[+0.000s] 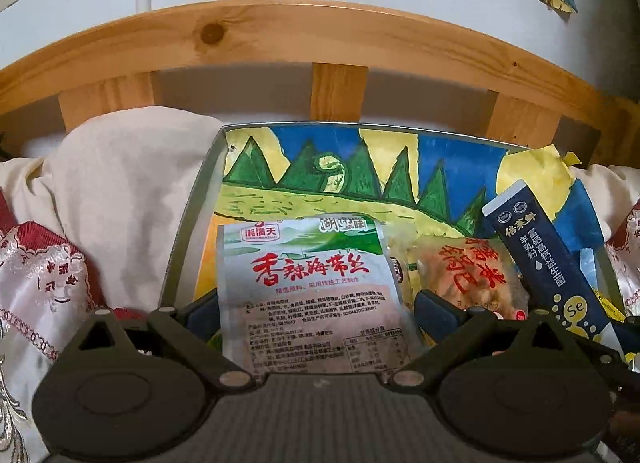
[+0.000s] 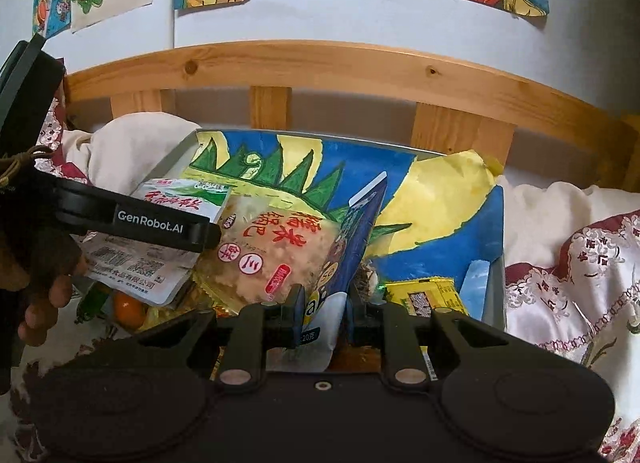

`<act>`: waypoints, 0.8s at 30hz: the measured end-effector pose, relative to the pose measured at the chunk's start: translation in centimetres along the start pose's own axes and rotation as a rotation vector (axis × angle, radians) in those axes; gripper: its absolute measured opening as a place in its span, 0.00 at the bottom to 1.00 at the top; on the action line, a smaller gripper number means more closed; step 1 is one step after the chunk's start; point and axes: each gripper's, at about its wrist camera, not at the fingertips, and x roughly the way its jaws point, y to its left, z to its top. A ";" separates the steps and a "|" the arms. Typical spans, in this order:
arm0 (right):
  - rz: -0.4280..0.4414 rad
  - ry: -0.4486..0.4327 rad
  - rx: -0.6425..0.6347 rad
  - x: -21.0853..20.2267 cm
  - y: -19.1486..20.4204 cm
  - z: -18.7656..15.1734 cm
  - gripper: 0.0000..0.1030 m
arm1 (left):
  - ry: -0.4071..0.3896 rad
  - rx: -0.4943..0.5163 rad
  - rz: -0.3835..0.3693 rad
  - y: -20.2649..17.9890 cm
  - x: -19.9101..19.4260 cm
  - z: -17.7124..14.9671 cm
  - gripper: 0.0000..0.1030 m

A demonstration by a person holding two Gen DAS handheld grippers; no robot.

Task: Organize snacks
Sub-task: 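Carry the blue packet and seaweed pouch over the silver tray with both grippers, then lower both held snacks into the tray and open both grippers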

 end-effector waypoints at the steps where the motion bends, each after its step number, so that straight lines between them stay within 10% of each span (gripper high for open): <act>1: -0.002 0.002 0.000 0.0 0.0 0.0 0.21 | -0.002 -0.003 -0.001 0.0 -0.1 0.0 0.97; 18: -0.009 0.018 0.009 0.5 -0.2 -0.2 0.24 | 0.030 -0.008 0.012 0.0 0.2 0.1 0.98; 24: -0.024 -0.003 0.022 -0.1 -0.6 -0.4 0.44 | 0.039 -0.044 -0.001 0.2 -0.5 0.0 0.99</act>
